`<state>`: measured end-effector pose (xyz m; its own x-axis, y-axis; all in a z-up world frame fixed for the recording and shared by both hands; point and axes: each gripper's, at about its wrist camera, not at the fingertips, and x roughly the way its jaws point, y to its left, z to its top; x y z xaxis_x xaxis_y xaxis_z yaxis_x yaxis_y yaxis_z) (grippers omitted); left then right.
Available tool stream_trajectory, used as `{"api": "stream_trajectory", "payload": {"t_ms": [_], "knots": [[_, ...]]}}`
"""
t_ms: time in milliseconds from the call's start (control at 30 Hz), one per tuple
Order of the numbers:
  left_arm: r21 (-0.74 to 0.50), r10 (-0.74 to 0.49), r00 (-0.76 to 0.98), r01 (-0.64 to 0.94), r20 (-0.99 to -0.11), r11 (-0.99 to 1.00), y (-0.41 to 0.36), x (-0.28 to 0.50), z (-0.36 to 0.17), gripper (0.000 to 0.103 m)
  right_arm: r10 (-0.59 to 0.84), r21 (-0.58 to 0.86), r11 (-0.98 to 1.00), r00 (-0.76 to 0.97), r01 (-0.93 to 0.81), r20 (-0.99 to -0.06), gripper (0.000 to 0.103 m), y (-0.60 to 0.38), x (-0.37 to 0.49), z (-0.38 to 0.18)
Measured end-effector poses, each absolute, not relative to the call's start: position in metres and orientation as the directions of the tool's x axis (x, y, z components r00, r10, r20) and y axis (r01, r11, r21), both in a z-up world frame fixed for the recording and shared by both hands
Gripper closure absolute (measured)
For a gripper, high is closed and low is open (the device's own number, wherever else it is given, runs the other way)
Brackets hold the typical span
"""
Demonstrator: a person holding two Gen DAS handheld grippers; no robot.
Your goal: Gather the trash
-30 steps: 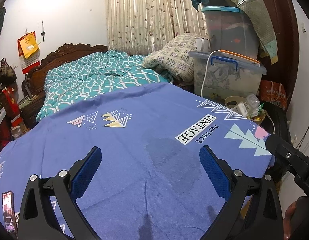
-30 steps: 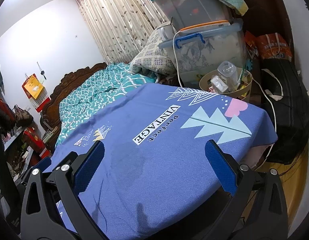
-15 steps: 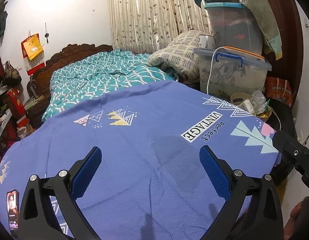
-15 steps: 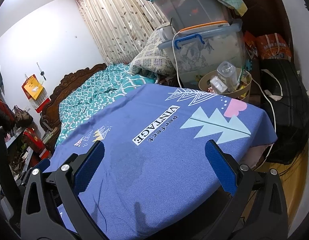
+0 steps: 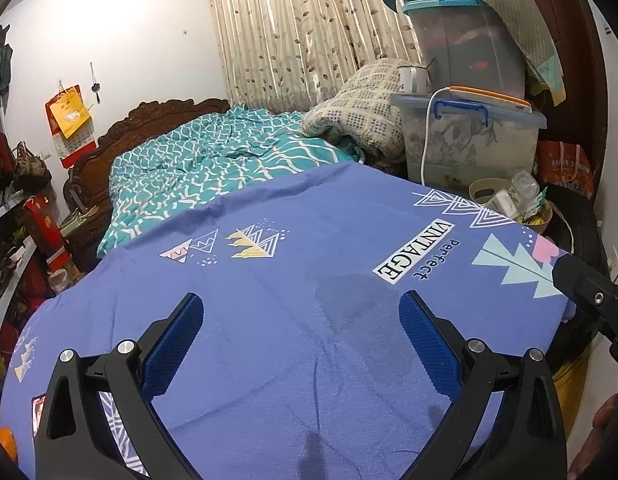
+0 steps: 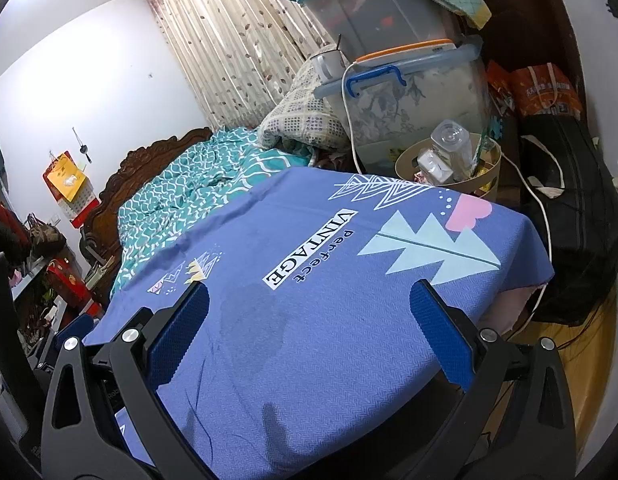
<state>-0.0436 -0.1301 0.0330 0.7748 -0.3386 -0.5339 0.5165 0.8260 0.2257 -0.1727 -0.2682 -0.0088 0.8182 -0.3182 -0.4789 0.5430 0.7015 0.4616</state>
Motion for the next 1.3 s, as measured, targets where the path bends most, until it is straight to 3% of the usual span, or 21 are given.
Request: {"api": "stream_trajectory", "payload": {"t_ms": [1300], "knots": [[0.252, -0.287, 0.765, 0.500, -0.576, 0.829, -0.132, -0.035, 0.025, 0.009, -0.337, 0.472, 0.684, 0.814, 0.557, -0.472, 0.003, -0.264, -0.182, -0.012]]}}
